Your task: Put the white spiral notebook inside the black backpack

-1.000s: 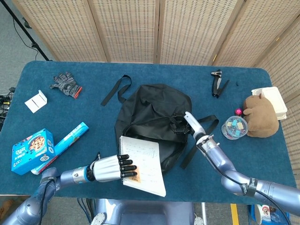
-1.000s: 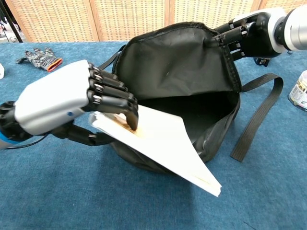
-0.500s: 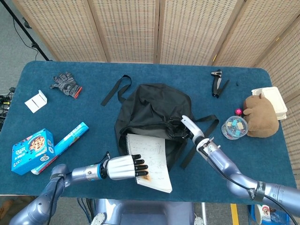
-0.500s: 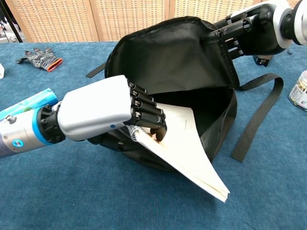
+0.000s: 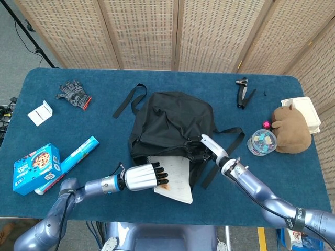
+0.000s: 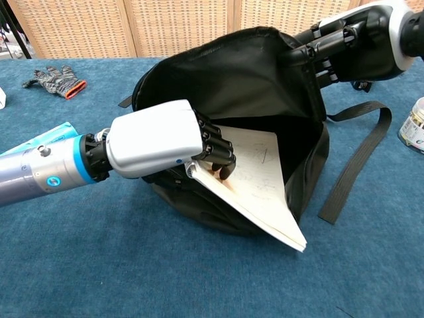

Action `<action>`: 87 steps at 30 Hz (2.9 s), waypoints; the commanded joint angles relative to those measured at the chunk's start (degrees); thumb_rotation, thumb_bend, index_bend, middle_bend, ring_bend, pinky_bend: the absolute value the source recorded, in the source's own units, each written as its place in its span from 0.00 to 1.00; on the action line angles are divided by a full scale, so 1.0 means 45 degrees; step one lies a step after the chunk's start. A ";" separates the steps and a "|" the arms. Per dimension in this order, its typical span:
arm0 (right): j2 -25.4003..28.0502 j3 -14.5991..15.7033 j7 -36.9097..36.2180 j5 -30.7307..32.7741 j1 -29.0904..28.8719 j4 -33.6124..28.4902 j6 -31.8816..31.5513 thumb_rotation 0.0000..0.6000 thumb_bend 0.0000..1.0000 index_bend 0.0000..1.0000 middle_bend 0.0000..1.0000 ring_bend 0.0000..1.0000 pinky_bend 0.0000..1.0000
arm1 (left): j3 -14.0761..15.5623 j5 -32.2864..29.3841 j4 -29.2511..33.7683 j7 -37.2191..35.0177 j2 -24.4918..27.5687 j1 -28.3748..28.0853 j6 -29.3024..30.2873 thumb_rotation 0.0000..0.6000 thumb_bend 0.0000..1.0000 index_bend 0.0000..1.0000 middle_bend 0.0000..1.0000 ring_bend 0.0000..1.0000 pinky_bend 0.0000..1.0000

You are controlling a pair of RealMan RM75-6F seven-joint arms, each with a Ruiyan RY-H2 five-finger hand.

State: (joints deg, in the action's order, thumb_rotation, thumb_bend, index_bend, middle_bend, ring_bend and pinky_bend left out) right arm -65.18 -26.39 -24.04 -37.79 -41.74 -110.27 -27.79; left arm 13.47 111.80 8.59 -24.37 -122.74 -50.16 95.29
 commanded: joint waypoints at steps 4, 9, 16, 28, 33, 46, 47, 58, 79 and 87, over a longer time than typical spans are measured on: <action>0.0283 -0.0038 -0.0520 -0.0705 0.0356 -0.0269 0.0474 1.00 0.65 0.62 0.55 0.30 0.42 | -0.0088 -0.0365 -0.0015 0.0297 -0.0023 -0.0254 -0.0649 1.00 0.50 0.74 0.59 0.57 0.65; 0.0418 -0.0054 -0.0892 -0.1194 0.0605 -0.0515 0.0633 1.00 0.65 0.62 0.55 0.30 0.42 | -0.0258 -0.0731 0.0020 0.0704 -0.0103 -0.0380 -0.1402 1.00 0.50 0.74 0.59 0.57 0.65; 0.0525 -0.0061 -0.1328 -0.1392 0.0698 -0.0725 0.0523 1.00 0.65 0.62 0.55 0.30 0.42 | -0.0415 -0.1112 0.0138 0.1336 -0.0209 -0.0557 -0.2339 1.00 0.50 0.74 0.59 0.57 0.65; 0.0736 -0.0069 -0.1889 -0.1662 0.0740 -0.0943 0.0448 1.00 0.65 0.62 0.55 0.30 0.42 | -0.0450 -0.1437 0.0203 0.1541 -0.0410 -0.0922 -0.3559 1.00 0.50 0.74 0.59 0.56 0.65; 0.0878 -0.0268 -0.2179 -0.1775 0.0760 -0.0990 0.0419 1.00 0.65 0.62 0.55 0.30 0.42 | -0.0461 -0.1527 0.0145 0.1738 -0.0477 -0.1051 -0.3839 1.00 0.50 0.74 0.59 0.56 0.65; 0.1312 -0.0410 -0.2650 -0.1830 0.0785 -0.1191 0.0595 1.00 0.65 0.62 0.55 0.30 0.42 | -0.0756 -0.1996 -0.0036 0.2250 -0.0541 -0.1265 -0.4738 1.00 0.50 0.74 0.59 0.56 0.65; 0.1331 -0.0408 -0.2667 -0.1854 0.0789 -0.1190 0.0588 1.00 0.65 0.62 0.55 0.30 0.42 | -0.0787 -0.2038 -0.0049 0.2354 -0.0551 -0.1264 -0.4760 1.00 0.50 0.74 0.58 0.56 0.65; 0.1140 -0.0024 -0.2420 -0.1928 0.0538 -0.0629 0.0215 1.00 0.65 0.62 0.55 0.30 0.42 | -0.0930 -0.2332 0.1109 0.0670 0.0184 -0.0998 -0.4551 1.00 0.07 0.18 0.04 0.09 0.37; -0.0198 0.1174 -0.1147 0.0668 -0.0905 0.2013 -0.1246 1.00 0.65 0.63 0.55 0.30 0.42 | -0.0592 -0.1711 0.5255 -0.2735 0.3057 0.0390 -0.0929 1.00 0.00 0.23 0.08 0.14 0.42; -0.0535 0.1520 -0.0770 0.0775 -0.0911 0.2200 -0.1297 1.00 0.65 0.63 0.55 0.30 0.42 | -0.1350 -0.1909 0.7002 -0.2083 0.4656 0.0509 0.0075 1.00 0.00 0.28 0.13 0.18 0.42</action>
State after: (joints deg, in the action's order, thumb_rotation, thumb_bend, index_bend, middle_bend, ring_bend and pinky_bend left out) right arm -67.56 -19.61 -27.58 -34.24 -45.91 -100.29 -33.61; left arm 8.47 103.72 38.44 -34.63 -103.50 -48.07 95.65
